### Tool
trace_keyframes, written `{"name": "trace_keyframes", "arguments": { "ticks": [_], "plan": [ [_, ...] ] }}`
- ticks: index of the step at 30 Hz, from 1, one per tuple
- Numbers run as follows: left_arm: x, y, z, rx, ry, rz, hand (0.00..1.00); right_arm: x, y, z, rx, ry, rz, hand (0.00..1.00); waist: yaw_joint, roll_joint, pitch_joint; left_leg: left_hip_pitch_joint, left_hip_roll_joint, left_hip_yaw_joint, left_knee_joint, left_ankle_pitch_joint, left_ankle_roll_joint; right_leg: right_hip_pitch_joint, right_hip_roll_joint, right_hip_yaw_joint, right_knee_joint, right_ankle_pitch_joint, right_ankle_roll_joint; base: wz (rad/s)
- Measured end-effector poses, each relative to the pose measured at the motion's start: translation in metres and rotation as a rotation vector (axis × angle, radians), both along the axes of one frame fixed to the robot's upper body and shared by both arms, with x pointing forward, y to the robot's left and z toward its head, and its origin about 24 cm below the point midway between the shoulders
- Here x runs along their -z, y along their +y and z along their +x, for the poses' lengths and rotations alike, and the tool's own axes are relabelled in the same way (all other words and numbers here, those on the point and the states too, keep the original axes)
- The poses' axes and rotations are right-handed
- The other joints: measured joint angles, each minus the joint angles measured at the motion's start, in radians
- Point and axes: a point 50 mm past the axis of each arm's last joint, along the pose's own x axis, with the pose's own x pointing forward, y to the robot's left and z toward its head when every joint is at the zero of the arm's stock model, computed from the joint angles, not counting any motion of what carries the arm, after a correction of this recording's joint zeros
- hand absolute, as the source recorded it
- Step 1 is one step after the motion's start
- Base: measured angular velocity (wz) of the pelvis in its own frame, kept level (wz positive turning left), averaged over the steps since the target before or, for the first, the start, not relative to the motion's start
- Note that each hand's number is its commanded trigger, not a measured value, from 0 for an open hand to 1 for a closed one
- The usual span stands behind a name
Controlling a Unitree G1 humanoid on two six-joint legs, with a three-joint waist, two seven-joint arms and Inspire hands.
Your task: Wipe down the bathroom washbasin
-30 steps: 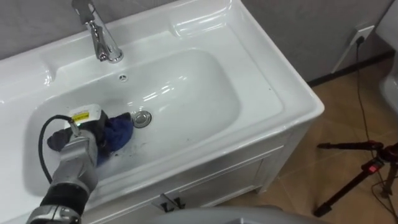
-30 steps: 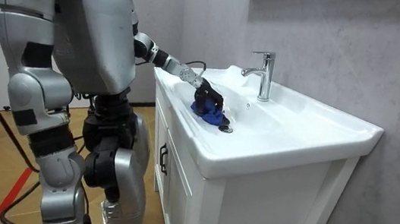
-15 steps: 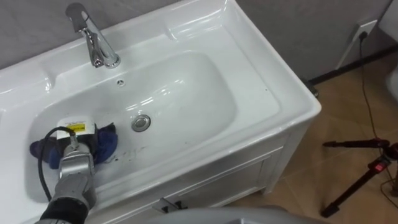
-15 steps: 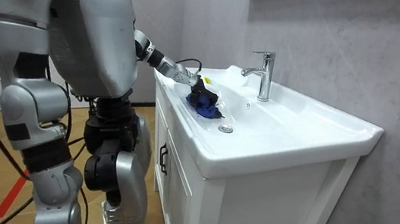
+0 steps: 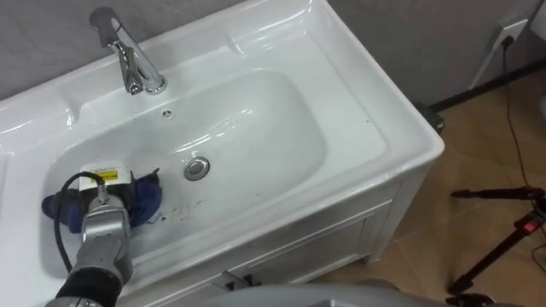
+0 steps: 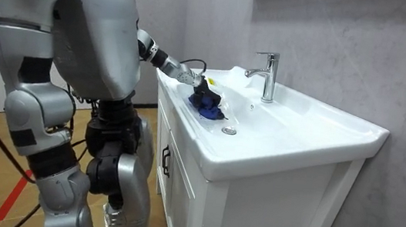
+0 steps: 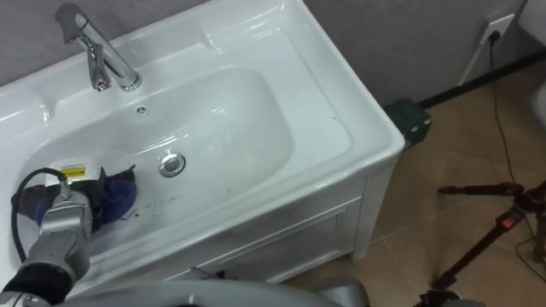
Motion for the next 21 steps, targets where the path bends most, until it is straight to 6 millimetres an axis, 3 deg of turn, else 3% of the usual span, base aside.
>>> {"name": "trace_keyframes", "arguments": {
  "ticks": [5, 9, 13, 15, 17, 21],
  "plan": [
    [-0.021, -0.010, 0.022, 0.059, -0.006, -0.041, 1.00, 0.001, 0.003, 0.008, -0.042, -0.026, 0.017, 0.00, -0.005, -0.019, 0.0169, -0.030, -0.003, -0.020, 0.000, 0.000, 0.000, -0.018, -0.011, -0.033, 0.008, -0.001, 0.001, 0.19],
    [-0.040, -0.036, 0.038, 0.164, 0.000, -0.114, 1.00, 0.002, 0.008, 0.017, -0.066, -0.052, 0.044, 0.00, -0.006, -0.035, 0.0273, -0.072, -0.013, -0.045, 0.026, 0.000, 0.007, -0.033, -0.025, -0.056, 0.009, -0.005, 0.009, 0.24],
    [-0.060, -0.069, 0.045, 0.301, 0.030, -0.263, 1.00, 0.002, 0.014, 0.027, -0.122, -0.083, 0.086, 0.00, -0.005, -0.032, 0.0261, -0.125, -0.015, -0.070, 0.075, -0.005, 0.013, -0.049, -0.035, -0.081, 0.006, -0.002, 0.013, 0.18],
    [-0.067, -0.079, 0.047, 0.342, 0.042, -0.308, 1.00, 0.002, 0.016, 0.027, -0.131, -0.089, 0.102, 0.00, -0.004, -0.031, 0.0252, -0.142, -0.014, -0.074, 0.093, -0.005, 0.013, -0.054, -0.036, -0.084, 0.011, -0.002, 0.013, 0.08],
    [-0.074, -0.084, 0.047, 0.363, 0.061, -0.350, 1.00, 0.002, 0.016, 0.026, -0.115, -0.096, 0.111, 0.00, 0.001, -0.022, 0.0193, -0.151, -0.013, -0.077, 0.101, -0.005, 0.014, -0.055, -0.036, -0.088, 0.011, -0.001, 0.012, 0.06],
    [-0.089, -0.101, 0.046, 0.428, 0.096, -0.463, 1.00, 0.004, 0.016, 0.017, -0.059, -0.076, 0.126, 0.00, 0.001, -0.015, 0.0200, -0.156, -0.013, -0.089, 0.104, -0.006, 0.015, -0.045, -0.036, -0.099, 0.010, 0.000, 0.011, 0.09]
  ]
}}
